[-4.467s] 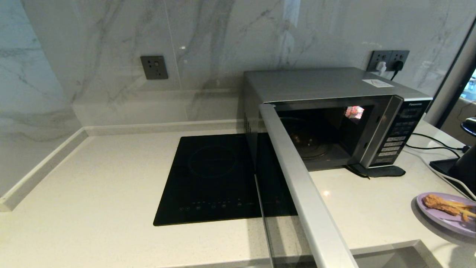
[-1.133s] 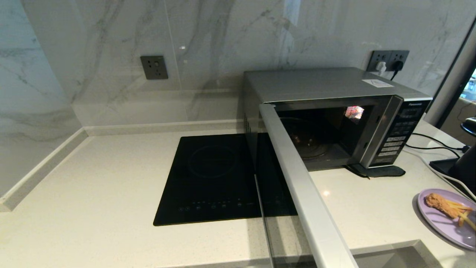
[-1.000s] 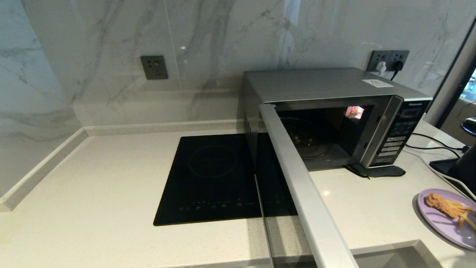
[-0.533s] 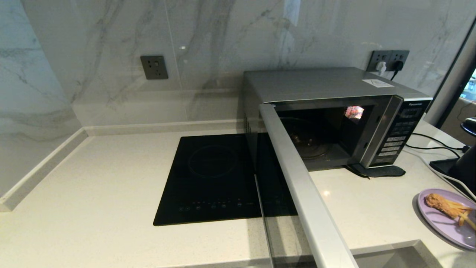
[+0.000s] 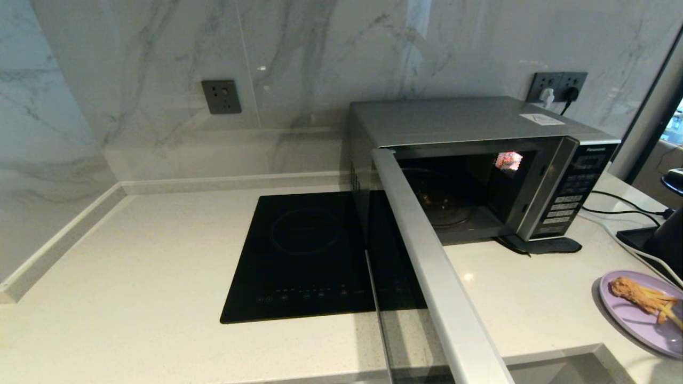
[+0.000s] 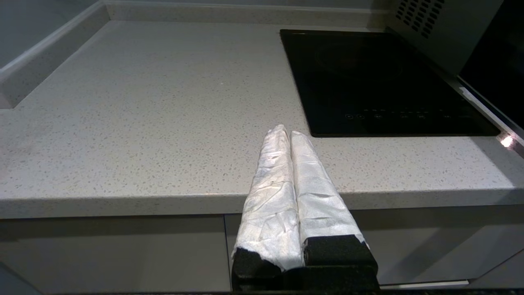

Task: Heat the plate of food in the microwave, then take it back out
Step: Put the plate in the microwave oven

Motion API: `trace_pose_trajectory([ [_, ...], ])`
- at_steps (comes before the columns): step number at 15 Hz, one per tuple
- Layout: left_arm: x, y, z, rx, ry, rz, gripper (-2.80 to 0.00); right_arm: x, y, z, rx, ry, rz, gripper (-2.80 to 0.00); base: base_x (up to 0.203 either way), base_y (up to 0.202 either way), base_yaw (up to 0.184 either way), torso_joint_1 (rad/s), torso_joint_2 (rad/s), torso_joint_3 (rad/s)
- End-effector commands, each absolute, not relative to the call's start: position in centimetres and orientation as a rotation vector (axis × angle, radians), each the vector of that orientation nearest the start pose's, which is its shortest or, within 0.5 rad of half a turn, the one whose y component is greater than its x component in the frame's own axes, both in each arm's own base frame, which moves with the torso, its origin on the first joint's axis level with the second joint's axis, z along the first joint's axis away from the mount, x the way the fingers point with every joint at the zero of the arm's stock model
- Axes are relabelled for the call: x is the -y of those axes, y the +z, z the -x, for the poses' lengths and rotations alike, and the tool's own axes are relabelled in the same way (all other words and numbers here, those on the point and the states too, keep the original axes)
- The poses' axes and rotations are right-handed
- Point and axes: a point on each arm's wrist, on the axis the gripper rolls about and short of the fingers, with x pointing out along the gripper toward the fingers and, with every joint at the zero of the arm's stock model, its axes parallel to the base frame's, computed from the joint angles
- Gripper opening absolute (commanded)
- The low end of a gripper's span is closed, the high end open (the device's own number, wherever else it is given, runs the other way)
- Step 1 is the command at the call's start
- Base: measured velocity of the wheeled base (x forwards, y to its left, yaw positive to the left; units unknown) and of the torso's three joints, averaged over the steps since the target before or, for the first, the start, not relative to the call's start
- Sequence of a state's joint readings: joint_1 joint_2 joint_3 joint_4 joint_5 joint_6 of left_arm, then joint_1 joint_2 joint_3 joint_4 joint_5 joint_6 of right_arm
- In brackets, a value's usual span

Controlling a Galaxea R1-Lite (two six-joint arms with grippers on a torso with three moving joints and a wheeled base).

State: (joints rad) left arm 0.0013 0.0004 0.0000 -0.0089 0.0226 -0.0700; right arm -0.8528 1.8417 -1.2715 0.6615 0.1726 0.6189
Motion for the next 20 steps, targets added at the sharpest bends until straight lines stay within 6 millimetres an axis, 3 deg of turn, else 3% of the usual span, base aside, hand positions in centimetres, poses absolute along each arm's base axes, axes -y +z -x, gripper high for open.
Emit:
trace_pose_trajectory([
  [1,0.0,7.6,2.3,0.009,0.024,0.071,-2.80,22.7,15.7,-20.3,-0.920,-0.944,-1.163,0.00,0.000,0.000,0.000,0.000,0.00,0.000],
  [12,0.0,7.6,2.3,0.009,0.024,0.072,-2.80,24.0,10.7,-21.1,-1.062,-1.160,-1.168,0.00,0.000,0.000,0.000,0.000,0.00,0.000],
  [20,0.0,7.6,2.3,0.009,0.024,0.072,-2.80,24.5,8.3,-22.2,-1.132,-1.168,-1.171,0.00,0.000,0.000,0.000,0.000,0.00,0.000],
])
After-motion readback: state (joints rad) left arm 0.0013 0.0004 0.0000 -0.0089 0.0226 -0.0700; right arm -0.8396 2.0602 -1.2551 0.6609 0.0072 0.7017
